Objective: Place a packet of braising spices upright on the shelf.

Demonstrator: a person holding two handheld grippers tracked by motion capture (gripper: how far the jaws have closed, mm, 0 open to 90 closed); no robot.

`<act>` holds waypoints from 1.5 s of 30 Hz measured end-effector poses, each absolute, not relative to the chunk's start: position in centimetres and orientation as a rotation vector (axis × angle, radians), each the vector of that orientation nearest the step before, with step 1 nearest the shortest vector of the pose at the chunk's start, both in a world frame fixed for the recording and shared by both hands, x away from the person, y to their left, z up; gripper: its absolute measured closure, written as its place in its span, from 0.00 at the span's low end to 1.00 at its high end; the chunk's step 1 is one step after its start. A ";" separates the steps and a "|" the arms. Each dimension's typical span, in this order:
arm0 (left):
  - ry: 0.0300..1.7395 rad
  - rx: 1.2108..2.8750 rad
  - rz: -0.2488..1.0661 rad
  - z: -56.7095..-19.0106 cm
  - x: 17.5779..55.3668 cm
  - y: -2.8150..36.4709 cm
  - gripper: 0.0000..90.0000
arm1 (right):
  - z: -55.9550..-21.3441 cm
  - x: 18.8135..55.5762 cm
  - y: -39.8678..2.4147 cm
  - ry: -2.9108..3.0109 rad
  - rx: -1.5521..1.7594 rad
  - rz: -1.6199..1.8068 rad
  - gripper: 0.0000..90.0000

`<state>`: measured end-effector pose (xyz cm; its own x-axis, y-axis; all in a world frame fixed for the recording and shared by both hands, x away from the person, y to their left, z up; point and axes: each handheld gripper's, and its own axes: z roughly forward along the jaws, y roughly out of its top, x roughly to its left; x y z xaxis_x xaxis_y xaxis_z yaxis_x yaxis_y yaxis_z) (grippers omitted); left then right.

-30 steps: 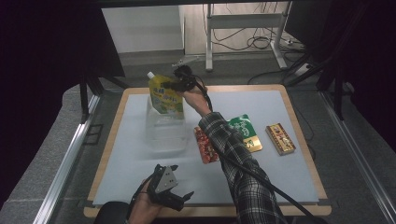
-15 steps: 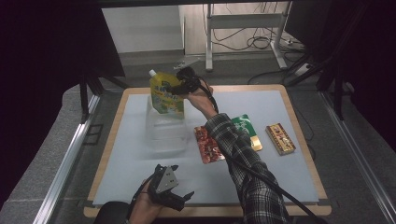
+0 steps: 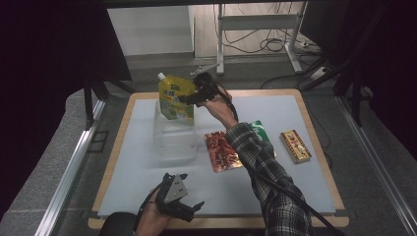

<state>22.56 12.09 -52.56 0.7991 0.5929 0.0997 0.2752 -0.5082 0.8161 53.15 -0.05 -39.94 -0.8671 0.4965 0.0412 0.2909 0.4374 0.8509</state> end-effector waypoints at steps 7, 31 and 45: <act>0.642 2.122 0.467 -52.6 22.6 12.1 0.00 | -39.8 52.5 -1.1 2.514 0.649 1.378 0.12; 0.697 2.042 0.416 -52.4 22.9 12.5 0.01 | -39.7 48.3 -4.4 2.556 0.593 1.358 0.04; 0.701 1.997 0.381 -52.3 22.9 12.7 0.02 | -39.6 46.3 -6.9 2.588 0.571 1.339 0.04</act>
